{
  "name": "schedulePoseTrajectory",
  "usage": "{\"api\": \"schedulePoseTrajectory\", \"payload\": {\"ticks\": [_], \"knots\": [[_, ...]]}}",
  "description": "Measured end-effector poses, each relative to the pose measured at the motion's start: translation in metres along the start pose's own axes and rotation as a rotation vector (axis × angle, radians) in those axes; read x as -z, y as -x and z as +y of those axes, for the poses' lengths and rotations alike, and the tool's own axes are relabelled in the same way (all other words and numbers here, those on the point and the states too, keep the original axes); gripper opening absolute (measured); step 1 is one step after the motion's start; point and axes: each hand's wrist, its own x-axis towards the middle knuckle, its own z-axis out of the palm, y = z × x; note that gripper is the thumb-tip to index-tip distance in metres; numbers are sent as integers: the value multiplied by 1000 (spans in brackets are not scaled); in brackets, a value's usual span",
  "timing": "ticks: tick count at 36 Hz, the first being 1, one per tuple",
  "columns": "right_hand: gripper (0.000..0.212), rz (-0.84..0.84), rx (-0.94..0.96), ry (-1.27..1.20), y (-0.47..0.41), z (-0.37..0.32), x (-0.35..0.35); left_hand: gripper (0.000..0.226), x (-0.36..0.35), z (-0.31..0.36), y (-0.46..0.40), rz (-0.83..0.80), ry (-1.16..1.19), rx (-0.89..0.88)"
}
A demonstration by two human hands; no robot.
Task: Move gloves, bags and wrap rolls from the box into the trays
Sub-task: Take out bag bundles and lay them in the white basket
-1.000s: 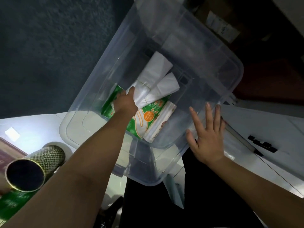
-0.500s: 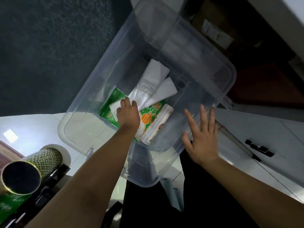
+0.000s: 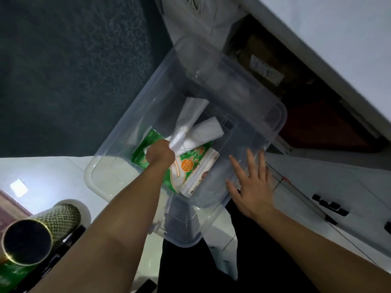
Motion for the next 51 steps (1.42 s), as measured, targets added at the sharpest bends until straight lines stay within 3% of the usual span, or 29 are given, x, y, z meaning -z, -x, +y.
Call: {"api": "schedulePoseTrajectory", "payload": {"ticks": [2,5,8,12,15,16,20,23,26,30,35,41,44,51], "knots": [[69,-99,0,18,1,-3,10,30,18,-4,14,-128,247,93],[78,-239,-23,-29,0,-9,32,47,40,-9,51,-367,822,245],[69,-338,-68,-142,-2,-17,65,51,56,-12,101,-524,1160,250],[38,-251,-134,-607,3,-31,117,49,69,-17,174,-556,1337,173],[11,-366,-200,-1049,9,-39,154,55,74,-21,227,-518,1431,76],[12,-464,-220,-1154,9,-40,164,55,77,-22,243,-499,1451,35],[56,-782,-119,-1353,2,-45,199,46,94,-19,296,-412,1511,-135],[54,-943,100,-1448,6,-54,226,41,112,-16,324,-353,1518,-260],[51,-1002,262,-1545,16,-67,250,42,130,-18,344,-326,1468,-374],[53,-914,404,-1582,37,-93,276,46,152,-31,363,-281,1319,-474],[40,-742,487,-1569,73,-124,291,47,174,-57,372,-242,1197,-587],[26,-446,355,-1517,113,-161,273,53,179,-72,388,25,1246,-593],[24,-397,291,-1503,130,-175,260,50,180,-75,393,120,1250,-576],[24,-249,323,-1358,149,-210,260,34,179,-101,393,191,1456,-587]]}}
